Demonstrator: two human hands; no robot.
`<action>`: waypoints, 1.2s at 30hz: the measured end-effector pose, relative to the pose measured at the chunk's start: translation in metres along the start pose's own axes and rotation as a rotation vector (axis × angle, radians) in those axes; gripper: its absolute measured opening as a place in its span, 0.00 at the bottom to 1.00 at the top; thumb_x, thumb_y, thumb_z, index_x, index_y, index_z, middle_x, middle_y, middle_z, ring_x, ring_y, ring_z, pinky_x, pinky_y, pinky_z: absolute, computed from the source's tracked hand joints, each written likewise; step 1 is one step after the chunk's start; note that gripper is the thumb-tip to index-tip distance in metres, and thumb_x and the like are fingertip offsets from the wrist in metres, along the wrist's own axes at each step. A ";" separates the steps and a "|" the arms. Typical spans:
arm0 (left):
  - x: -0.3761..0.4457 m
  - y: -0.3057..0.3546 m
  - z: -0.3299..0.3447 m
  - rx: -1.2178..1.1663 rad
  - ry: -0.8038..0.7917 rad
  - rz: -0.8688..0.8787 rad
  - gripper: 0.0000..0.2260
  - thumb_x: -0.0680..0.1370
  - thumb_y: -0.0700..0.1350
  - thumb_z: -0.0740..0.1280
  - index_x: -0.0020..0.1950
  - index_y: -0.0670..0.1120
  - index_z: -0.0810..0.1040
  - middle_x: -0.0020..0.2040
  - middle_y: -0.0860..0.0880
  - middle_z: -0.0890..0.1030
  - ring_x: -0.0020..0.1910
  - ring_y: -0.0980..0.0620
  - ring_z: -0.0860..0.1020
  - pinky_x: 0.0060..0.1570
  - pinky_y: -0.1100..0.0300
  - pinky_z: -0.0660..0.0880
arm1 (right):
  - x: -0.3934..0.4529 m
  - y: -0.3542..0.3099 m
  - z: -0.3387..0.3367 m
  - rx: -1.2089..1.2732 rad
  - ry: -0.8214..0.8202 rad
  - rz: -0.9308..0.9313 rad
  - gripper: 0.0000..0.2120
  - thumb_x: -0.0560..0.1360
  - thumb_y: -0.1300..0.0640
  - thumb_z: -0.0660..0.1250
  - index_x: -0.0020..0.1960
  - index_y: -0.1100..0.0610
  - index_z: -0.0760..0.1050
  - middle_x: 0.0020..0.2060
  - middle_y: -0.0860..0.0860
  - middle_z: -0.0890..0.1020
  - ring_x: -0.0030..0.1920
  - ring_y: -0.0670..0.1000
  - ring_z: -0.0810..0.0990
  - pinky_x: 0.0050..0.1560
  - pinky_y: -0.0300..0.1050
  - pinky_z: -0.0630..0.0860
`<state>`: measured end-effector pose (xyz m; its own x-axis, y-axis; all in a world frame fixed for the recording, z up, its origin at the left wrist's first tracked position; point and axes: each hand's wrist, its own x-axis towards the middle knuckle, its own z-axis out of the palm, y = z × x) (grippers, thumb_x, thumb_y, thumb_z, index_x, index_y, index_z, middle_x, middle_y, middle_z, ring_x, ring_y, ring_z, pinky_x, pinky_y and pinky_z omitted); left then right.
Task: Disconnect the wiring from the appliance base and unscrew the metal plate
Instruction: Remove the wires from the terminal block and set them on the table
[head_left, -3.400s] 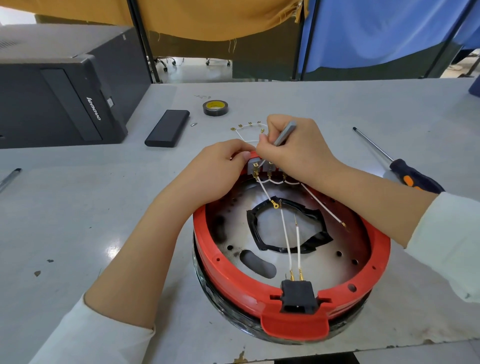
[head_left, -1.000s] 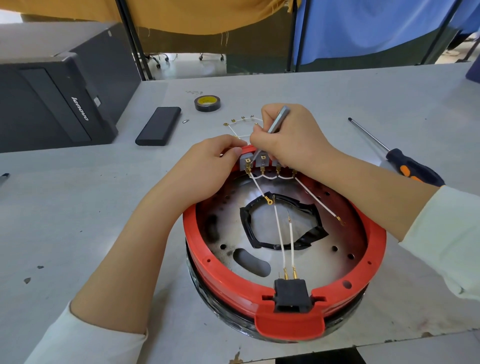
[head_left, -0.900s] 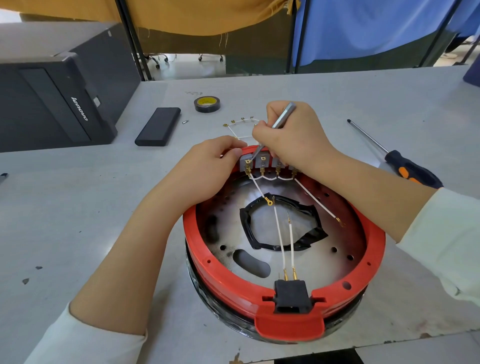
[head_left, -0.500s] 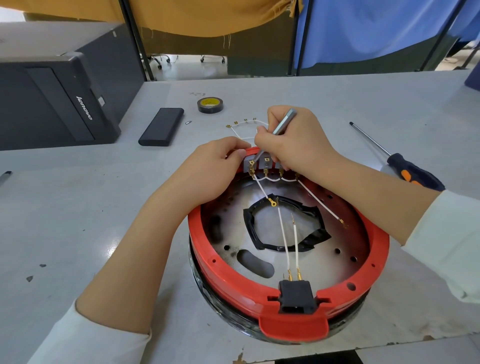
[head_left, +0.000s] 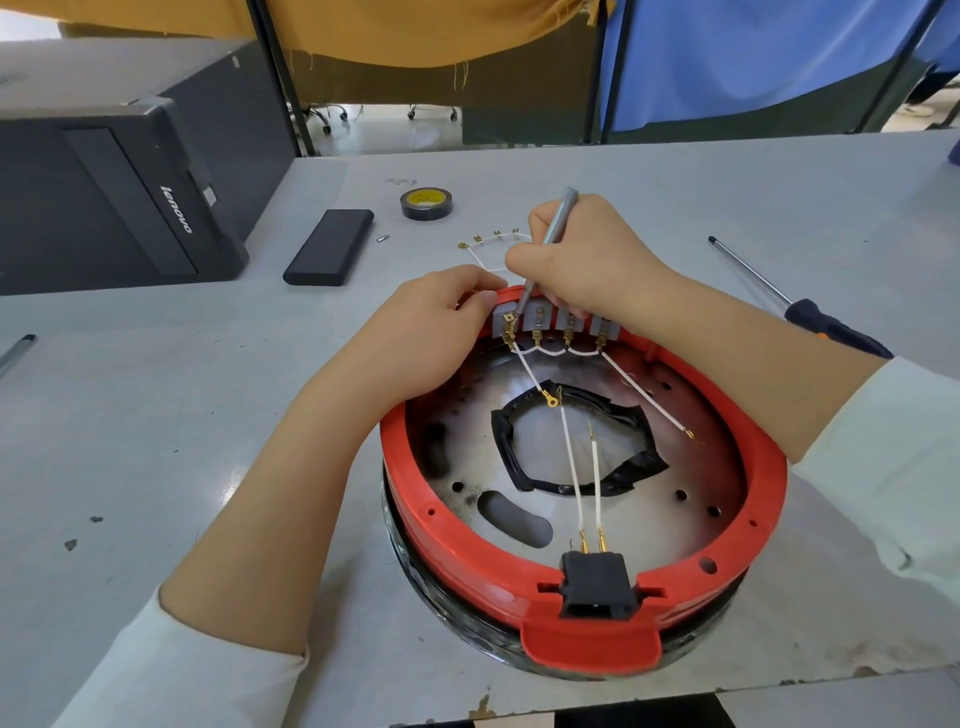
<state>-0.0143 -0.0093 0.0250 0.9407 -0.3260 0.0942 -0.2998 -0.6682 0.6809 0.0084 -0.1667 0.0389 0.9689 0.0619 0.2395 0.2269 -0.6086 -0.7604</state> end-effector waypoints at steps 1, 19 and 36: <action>0.000 0.000 0.000 0.000 -0.002 -0.002 0.13 0.82 0.48 0.56 0.62 0.54 0.76 0.56 0.54 0.79 0.54 0.54 0.75 0.49 0.63 0.68 | 0.000 0.000 0.000 -0.011 0.008 -0.007 0.15 0.69 0.61 0.64 0.29 0.56 0.60 0.23 0.52 0.65 0.18 0.45 0.64 0.19 0.35 0.62; 0.001 -0.001 0.001 0.000 0.006 0.006 0.11 0.81 0.47 0.57 0.57 0.58 0.76 0.48 0.55 0.80 0.47 0.54 0.77 0.46 0.66 0.71 | -0.011 0.004 0.005 -0.231 -0.026 -0.159 0.18 0.70 0.56 0.68 0.28 0.54 0.61 0.25 0.48 0.66 0.27 0.49 0.65 0.29 0.43 0.60; 0.001 -0.001 0.000 0.011 0.008 0.009 0.13 0.82 0.47 0.56 0.61 0.56 0.76 0.54 0.55 0.79 0.53 0.56 0.74 0.46 0.69 0.67 | -0.017 0.009 0.000 0.028 0.112 -0.189 0.13 0.72 0.60 0.67 0.34 0.62 0.67 0.26 0.53 0.69 0.27 0.48 0.69 0.27 0.40 0.67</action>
<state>-0.0130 -0.0087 0.0243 0.9392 -0.3267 0.1058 -0.3098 -0.6730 0.6716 -0.0058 -0.1733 0.0284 0.8922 0.0834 0.4439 0.4076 -0.5719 -0.7119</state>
